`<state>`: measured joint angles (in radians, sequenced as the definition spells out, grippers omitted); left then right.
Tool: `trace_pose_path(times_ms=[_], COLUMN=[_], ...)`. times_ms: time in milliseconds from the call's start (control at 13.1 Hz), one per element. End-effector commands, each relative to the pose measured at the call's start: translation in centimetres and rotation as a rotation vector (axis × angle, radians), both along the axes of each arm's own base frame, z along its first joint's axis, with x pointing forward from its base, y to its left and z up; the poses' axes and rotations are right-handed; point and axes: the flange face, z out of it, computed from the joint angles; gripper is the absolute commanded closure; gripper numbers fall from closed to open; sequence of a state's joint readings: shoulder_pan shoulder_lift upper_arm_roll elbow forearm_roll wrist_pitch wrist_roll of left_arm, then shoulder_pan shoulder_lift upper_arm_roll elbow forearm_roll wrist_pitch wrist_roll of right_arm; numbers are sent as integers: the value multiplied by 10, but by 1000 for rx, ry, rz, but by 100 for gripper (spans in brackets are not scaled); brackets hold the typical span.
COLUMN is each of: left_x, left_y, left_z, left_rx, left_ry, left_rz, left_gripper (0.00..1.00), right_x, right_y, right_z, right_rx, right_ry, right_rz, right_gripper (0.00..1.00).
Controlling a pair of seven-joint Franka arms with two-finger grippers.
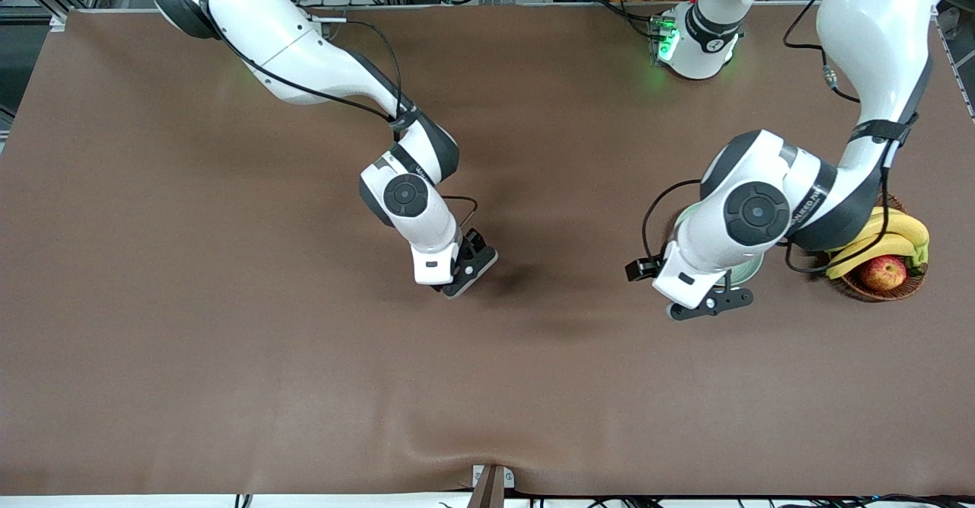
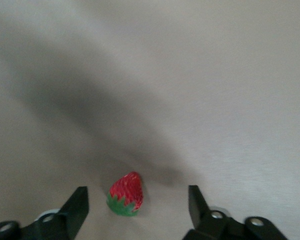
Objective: Collect all strawberries into plate
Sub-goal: 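Release the strawberry mid-table with the right gripper while the left gripper returns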
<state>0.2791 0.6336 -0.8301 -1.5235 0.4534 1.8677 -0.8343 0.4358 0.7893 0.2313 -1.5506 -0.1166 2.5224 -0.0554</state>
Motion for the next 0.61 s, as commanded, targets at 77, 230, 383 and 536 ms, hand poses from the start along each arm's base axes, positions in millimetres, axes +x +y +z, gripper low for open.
trace_pose_path(times_ms=[77,230,383,536], left_x=[4,3,0,-3], left_y=[-1,-6,-20,-47], left_z=[3,4,5,0], left_rx=[-6,-7,-12,-26], left_ry=[14,10,6,11], left_rz=[27,39,45,90], left_gripper=[0,0,0,0], right_x=[24,33,25,22], right_y=[-62,-99,-130,-188], right_z=[81,125,165,194], right_rx=[-9,-47,-81,-124], right_ry=[-28,-16,-20,-22], right_rz=[-93,-136,-167,-245], right_gripper=[0,0,0,0])
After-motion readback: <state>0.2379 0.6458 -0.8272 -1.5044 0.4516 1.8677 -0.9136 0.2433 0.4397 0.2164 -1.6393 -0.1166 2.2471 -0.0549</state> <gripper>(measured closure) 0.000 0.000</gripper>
